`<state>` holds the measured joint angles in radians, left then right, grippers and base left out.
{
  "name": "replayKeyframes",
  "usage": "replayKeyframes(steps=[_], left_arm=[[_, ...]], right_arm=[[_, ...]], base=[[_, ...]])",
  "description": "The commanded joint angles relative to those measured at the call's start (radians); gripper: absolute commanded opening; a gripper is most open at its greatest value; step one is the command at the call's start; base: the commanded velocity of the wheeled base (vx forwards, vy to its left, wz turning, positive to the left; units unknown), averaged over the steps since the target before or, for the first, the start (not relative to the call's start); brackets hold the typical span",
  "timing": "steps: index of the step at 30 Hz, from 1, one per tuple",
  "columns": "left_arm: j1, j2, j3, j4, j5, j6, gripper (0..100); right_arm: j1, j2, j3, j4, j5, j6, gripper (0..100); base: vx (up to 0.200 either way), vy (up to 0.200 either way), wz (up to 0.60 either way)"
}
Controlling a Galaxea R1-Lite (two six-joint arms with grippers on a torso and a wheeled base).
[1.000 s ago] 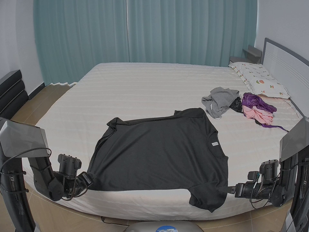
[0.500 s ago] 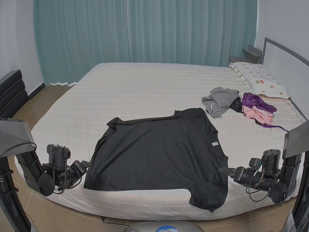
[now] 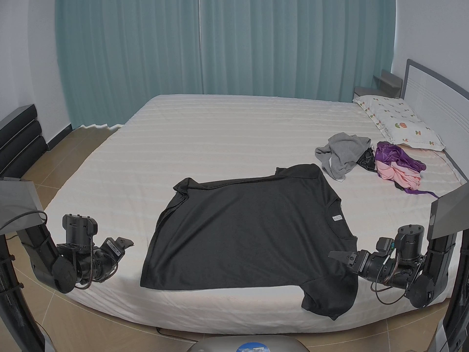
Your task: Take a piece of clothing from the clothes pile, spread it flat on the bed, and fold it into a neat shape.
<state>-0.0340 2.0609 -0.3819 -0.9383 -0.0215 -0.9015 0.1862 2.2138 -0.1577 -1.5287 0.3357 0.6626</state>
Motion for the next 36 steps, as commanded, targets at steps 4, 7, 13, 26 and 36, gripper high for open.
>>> replayKeyframes(steps=[4, 7, 13, 26, 36], left_arm=[[-0.003, -0.002, 0.0, -0.004, 0.0, -0.002, 100], [-0.001, -0.002, 0.0, -0.005, 0.0, -0.007, 100], [0.002, -0.008, -0.006, -0.004, 0.0, -0.04, 100], [-0.035, -0.007, 0.006, 0.001, -0.015, -0.042, 100], [-0.132, 0.004, -0.089, 0.007, -0.026, -0.108, 100]], right_arm=[[0.001, 0.003, -0.006, -0.001, 0.002, 0.002, 100], [0.001, 0.001, -0.011, -0.002, 0.0, 0.02, 100], [0.001, 0.001, -0.029, -0.001, -0.001, 0.049, 100], [0.001, 0.012, -0.037, 0.002, 0.0, 0.052, 100], [0.003, 0.023, -0.066, 0.001, 0.0, 0.149, 100]], base=[[0.0, 0.0, 0.0], [0.0, 0.0, 0.0], [0.2, 0.0, 0.0], [0.138, 0.0, 0.0], [0.0, 0.0, 0.0]])
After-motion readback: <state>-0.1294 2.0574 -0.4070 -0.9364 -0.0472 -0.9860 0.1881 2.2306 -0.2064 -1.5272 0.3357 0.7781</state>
